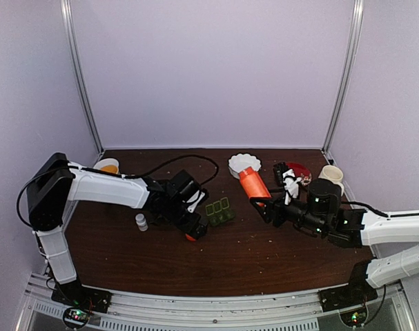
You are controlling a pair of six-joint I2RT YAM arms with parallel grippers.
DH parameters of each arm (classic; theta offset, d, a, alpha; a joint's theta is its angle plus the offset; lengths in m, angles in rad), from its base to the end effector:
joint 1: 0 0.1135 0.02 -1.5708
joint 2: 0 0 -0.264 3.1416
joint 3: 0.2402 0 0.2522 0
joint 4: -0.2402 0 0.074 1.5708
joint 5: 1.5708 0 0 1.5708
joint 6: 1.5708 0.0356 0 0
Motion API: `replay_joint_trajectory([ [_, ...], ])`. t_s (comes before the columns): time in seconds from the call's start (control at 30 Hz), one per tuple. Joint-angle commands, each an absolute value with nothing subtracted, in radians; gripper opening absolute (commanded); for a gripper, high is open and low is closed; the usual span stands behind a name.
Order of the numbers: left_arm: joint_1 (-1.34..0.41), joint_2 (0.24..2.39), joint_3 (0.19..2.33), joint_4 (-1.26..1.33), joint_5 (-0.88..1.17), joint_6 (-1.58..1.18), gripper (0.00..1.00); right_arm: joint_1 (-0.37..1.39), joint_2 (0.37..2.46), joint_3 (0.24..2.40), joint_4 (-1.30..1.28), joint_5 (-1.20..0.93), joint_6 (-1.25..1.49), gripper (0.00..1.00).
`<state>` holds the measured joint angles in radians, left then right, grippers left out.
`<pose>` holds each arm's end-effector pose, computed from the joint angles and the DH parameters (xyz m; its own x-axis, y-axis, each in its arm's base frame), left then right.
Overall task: Sort the pills into containers
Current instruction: Place the lid of the pill bottle at the center of the board.
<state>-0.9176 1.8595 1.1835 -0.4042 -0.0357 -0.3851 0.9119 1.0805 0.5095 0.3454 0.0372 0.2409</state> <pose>0.2292 -0.2974 0.1635 -0.7911 0.4160 -0.4485 0.5247 0.8384 -0.1478 0.1486 0.1897 0.2400 -0.3162 -0.0189 -0.9485 -0.7131 0.6642 0.2245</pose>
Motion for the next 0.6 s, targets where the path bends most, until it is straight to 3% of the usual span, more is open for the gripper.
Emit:
replay_joint_trajectory([
  [0.0,-0.912,1.753,1.13,-0.292,-0.035,-0.394,0.98,0.907,1.072,0.504,0.362,0.019,0.231,0.0],
  [0.17,-0.866,1.683,1.042,-0.128,0.061,-0.418,0.97,0.907,1.09,0.504,0.354,-0.019,0.221,0.0],
  [0.4,-0.768,1.773,1.083,-0.01,0.344,-0.436,0.77,0.907,1.158,0.503,0.327,-0.084,0.241,0.0],
  [0.57,-0.75,1.826,1.103,0.061,0.351,-0.423,0.72,0.903,1.258,0.514,0.305,-0.135,0.262,0.0],
])
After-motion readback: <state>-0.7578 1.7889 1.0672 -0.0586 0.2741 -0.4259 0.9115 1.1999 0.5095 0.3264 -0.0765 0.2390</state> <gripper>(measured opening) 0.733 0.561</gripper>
